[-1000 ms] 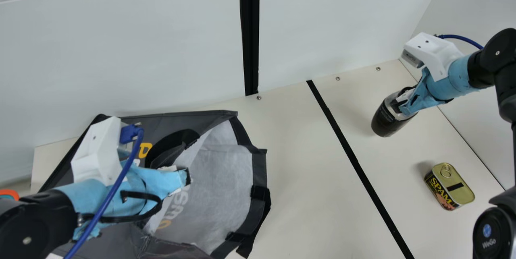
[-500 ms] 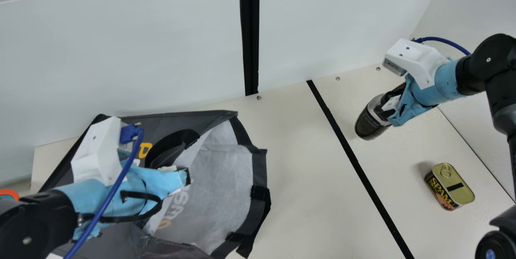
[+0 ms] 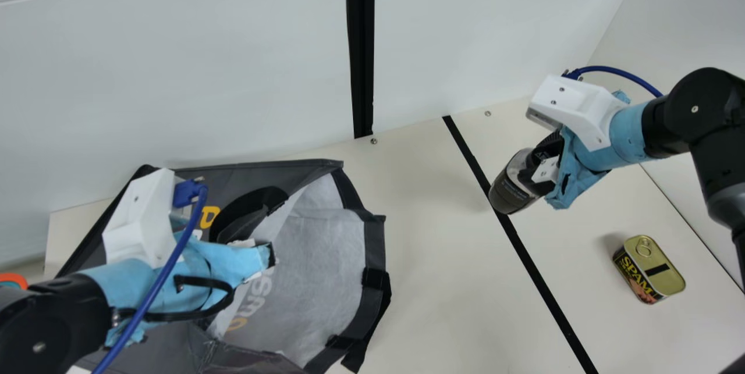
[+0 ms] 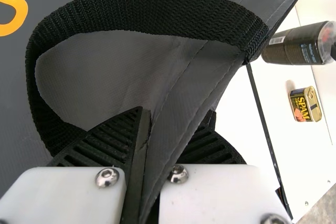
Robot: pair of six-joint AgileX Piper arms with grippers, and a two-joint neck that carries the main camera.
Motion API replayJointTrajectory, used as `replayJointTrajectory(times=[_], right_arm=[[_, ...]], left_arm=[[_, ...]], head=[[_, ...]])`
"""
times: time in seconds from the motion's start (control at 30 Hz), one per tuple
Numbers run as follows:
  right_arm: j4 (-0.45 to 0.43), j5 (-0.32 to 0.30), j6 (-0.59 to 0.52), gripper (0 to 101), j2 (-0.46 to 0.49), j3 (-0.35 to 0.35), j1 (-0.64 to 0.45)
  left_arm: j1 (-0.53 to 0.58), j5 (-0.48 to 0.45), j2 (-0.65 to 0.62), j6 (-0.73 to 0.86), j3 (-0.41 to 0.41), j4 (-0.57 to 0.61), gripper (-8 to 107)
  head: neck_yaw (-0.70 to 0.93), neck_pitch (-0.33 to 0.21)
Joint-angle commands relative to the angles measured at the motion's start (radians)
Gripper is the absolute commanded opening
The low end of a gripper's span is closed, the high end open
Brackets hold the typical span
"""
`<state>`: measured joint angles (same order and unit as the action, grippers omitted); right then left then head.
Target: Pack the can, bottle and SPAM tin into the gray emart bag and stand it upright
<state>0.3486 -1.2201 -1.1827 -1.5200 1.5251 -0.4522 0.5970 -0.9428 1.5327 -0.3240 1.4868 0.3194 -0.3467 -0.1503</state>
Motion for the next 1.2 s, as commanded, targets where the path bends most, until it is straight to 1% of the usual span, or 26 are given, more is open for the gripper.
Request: replayJointTrajectory(times=[0.0, 0.13, 0.43, 0.77, 1.17], right_arm=[[0.004, 0.000, -0.011, 0, 0.014, -0.014, 0.004], [0.016, 0.000, -0.040, 0, 0.047, -0.046, 0.015], [0.043, 0.000, -0.069, 0, 0.112, -0.094, 0.047], [0.065, 0.000, -0.064, 0, 0.171, -0.147, 0.110], [0.072, 0.000, -0.065, 0, 0.232, -0.191, 0.168]], left_arm=[[0.000, 0.000, 0.000, 0.000, 0.000, 0.000, -8], [0.000, 0.000, 0.000, 0.000, 0.000, 0.000, -8], [0.000, 0.000, 0.000, 0.000, 0.000, 0.000, -8], [0.000, 0.000, 0.000, 0.000, 0.000, 0.000, -8], [0.000, 0.000, 0.000, 0.000, 0.000, 0.000, -8]], head=[[-0.002, -0.024], [-0.002, -0.024], [-0.002, -0.024], [-0.002, -0.024], [-0.002, -0.024]])
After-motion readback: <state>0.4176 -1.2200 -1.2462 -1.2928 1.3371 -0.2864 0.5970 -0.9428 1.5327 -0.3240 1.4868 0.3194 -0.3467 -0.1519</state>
